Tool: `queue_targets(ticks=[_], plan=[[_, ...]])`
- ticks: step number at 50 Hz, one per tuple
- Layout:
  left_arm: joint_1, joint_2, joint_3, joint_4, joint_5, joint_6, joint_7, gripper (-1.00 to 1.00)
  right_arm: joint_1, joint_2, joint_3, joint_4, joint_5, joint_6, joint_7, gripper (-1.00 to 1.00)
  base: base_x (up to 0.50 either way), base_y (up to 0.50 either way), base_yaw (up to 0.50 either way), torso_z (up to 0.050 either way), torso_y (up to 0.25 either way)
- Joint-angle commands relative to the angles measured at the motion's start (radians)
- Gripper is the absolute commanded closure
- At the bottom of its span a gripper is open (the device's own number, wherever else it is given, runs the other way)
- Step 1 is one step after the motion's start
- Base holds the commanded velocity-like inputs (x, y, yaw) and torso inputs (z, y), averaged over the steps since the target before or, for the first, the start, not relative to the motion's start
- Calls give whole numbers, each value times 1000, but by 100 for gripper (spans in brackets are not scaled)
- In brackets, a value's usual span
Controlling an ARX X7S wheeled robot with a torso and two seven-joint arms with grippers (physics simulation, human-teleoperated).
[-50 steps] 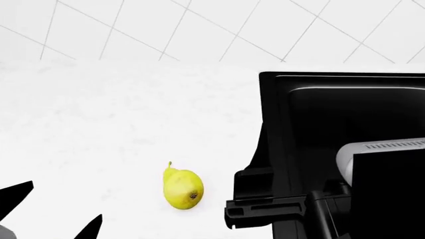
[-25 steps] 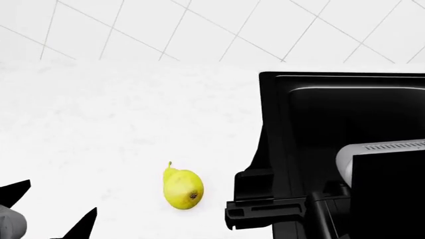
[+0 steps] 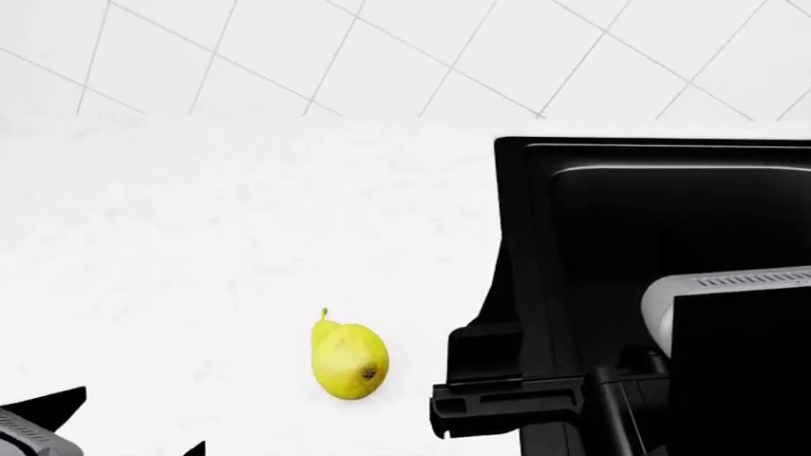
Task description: There is a mixed pile of frozen fruits and vegetables on the counter. Locate all the frozen vegetables and place the items in a bowl on the counter. Take all the frozen fruits and defrost them in a running sink.
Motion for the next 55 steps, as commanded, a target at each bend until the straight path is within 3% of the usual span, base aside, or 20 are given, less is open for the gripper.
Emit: queue_targets(ticks=[1,32,55], plan=[[53,0,6,-13,35,12,35,-100,-11,2,1,0,-7,-6,-5,-100,0,0,0,0,0],[156,18,61,-53,169,23,107,-100,-41,8,5,-5,-21,-23,-10,-100,0,0,0,0,0],[150,61,127,-107,231,2,154,-100,-41,3,-3,-3,-25,-25,-12,-100,0,0,0,0,0]])
